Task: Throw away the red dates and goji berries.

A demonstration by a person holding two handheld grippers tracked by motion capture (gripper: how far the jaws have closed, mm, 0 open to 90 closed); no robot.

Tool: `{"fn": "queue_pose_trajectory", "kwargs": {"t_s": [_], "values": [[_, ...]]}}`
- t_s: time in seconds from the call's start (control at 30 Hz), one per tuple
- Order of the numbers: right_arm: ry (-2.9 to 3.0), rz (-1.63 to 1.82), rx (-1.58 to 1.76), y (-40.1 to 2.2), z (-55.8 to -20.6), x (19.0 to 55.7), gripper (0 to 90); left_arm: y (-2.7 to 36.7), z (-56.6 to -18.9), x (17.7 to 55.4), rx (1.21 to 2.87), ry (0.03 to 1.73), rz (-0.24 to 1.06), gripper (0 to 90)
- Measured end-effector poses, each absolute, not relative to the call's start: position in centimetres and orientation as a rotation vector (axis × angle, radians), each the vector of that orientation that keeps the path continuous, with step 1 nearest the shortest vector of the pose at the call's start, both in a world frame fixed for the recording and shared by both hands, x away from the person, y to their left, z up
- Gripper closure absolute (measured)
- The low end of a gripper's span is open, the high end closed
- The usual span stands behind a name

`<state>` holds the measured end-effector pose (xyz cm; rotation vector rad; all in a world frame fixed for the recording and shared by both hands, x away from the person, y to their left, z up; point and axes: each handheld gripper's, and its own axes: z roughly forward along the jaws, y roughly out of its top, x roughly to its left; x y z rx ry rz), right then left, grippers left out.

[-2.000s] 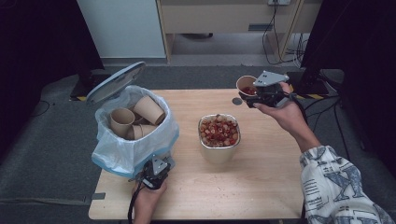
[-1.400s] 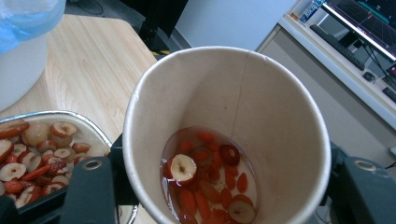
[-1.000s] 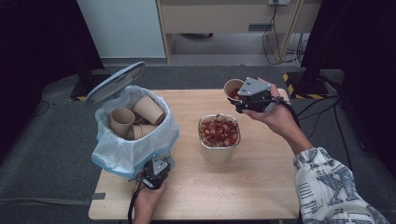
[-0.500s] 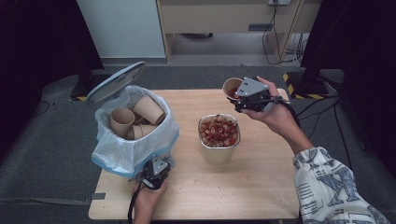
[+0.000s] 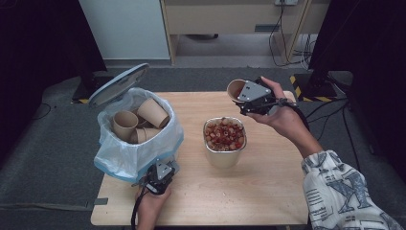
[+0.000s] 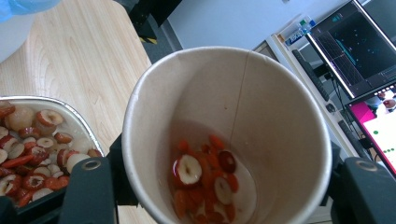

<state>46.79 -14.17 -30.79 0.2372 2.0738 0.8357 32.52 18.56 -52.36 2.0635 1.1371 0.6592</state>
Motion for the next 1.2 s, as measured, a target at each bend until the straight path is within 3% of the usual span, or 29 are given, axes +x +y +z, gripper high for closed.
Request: {"fn": "queue_pose_trajectory", "kwargs": {"t_s": [1.2], "values": [[2.029,0.619,0.066,-13.48,-30.04,46.29,34.6,18.62,-52.32,32.54,2.076,1.131,0.663,88.4]]}}
